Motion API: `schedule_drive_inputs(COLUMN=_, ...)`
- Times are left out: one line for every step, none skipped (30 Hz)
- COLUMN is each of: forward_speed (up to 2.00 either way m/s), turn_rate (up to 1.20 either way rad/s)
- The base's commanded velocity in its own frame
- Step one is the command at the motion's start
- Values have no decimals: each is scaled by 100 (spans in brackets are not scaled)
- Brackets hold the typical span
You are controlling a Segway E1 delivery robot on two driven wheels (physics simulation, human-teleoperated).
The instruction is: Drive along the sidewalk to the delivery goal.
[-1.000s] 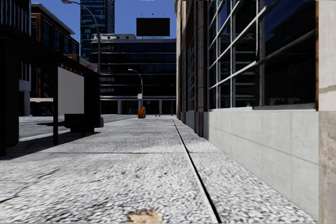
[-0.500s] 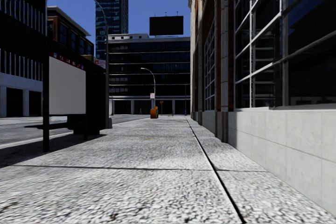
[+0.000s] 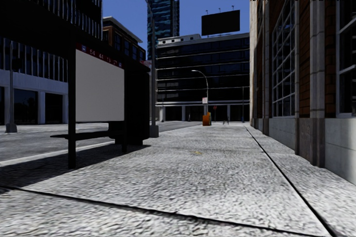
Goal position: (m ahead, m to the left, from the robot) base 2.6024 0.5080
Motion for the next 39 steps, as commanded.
schedule_drive_inputs(forward_speed=200, turn_rate=0)
schedule_drive_inputs(forward_speed=200, turn_rate=0)
schedule_drive_inputs(forward_speed=200, turn_rate=0)
schedule_drive_inputs(forward_speed=200, turn_rate=0)
schedule_drive_inputs(forward_speed=200, turn_rate=0)
schedule_drive_inputs(forward_speed=200, turn_rate=0)
schedule_drive_inputs(forward_speed=200, turn_rate=0)
schedule_drive_inputs(forward_speed=200, turn_rate=0)
schedule_drive_inputs(forward_speed=200, turn_rate=0)
schedule_drive_inputs(forward_speed=200, turn_rate=0)
schedule_drive_inputs(forward_speed=200, turn_rate=0)
schedule_drive_inputs(forward_speed=200, turn_rate=0)
schedule_drive_inputs(forward_speed=200, turn_rate=0)
schedule_drive_inputs(forward_speed=200, turn_rate=0)
schedule_drive_inputs(forward_speed=200, turn_rate=0)
schedule_drive_inputs(forward_speed=200, turn_rate=0)
schedule_drive_inputs(forward_speed=200, turn_rate=0)
schedule_drive_inputs(forward_speed=200, turn_rate=0)
schedule_drive_inputs(forward_speed=200, turn_rate=0)
schedule_drive_inputs(forward_speed=200, turn_rate=0)
schedule_drive_inputs(forward_speed=200, turn_rate=0)
schedule_drive_inputs(forward_speed=200, turn_rate=0)
schedule_drive_inputs(forward_speed=200, turn_rate=0)
schedule_drive_inputs(forward_speed=200, turn_rate=0)
schedule_drive_inputs(forward_speed=200, turn_rate=0)
schedule_drive_inputs(forward_speed=200, turn_rate=0)
schedule_drive_inputs(forward_speed=200, turn_rate=0)
schedule_drive_inputs(forward_speed=200, turn_rate=0)
schedule_drive_inputs(forward_speed=200, turn_rate=0)
schedule_drive_inputs(forward_speed=200, turn_rate=0)
schedule_drive_inputs(forward_speed=200, turn_rate=0)
schedule_drive_inputs(forward_speed=200, turn_rate=0)
schedule_drive_inputs(forward_speed=200, turn_rate=0)
schedule_drive_inputs(forward_speed=200, turn_rate=0)
schedule_drive_inputs(forward_speed=200, turn_rate=0)
schedule_drive_inputs(forward_speed=200, turn_rate=0)
schedule_drive_inputs(forward_speed=200, turn_rate=0)
schedule_drive_inputs(forward_speed=200, turn_rate=0)
schedule_drive_inputs(forward_speed=200, turn_rate=0)
